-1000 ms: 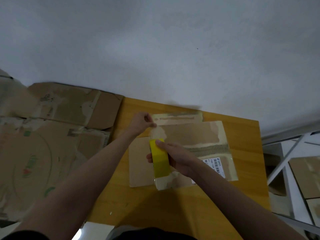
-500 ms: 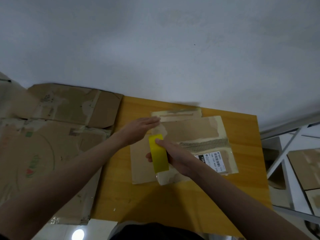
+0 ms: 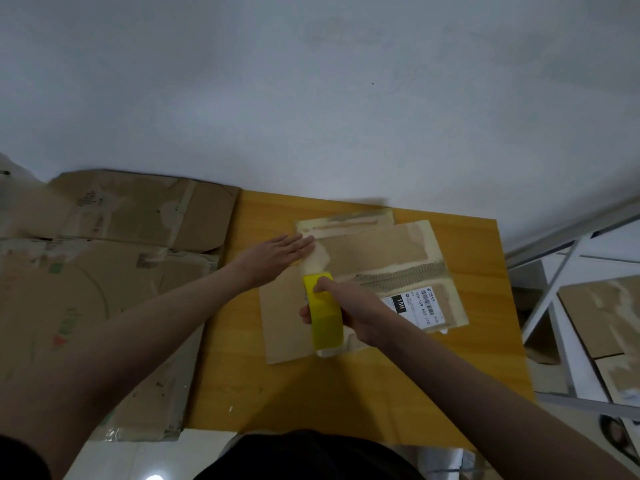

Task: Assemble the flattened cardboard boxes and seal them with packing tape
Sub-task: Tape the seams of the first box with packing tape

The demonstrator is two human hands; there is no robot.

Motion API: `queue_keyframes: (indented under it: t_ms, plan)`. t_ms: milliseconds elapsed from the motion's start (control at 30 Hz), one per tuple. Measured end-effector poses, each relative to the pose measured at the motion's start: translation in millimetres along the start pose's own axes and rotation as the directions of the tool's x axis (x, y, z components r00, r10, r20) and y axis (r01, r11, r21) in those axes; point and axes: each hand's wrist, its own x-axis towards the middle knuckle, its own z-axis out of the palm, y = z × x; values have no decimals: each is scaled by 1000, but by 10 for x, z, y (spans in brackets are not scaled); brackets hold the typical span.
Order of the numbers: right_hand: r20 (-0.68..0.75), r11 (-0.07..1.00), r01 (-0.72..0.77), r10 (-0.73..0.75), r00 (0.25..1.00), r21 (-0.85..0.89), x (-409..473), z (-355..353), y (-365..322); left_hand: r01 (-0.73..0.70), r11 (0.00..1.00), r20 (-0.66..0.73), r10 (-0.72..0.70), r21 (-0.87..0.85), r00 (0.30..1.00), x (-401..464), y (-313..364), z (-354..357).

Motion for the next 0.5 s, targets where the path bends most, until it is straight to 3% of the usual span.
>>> queue_keyframes:
  t_ms: [267, 500]
  plan:
    - [-15, 997, 42, -43, 999, -69, -71, -82, 207, 72, 990, 77, -82, 124, 994, -50, 168, -110]
    - [5, 997, 72, -72, 997, -26, -87, -60, 272, -29, 998, 147, 20, 62, 989, -142, 338, -118]
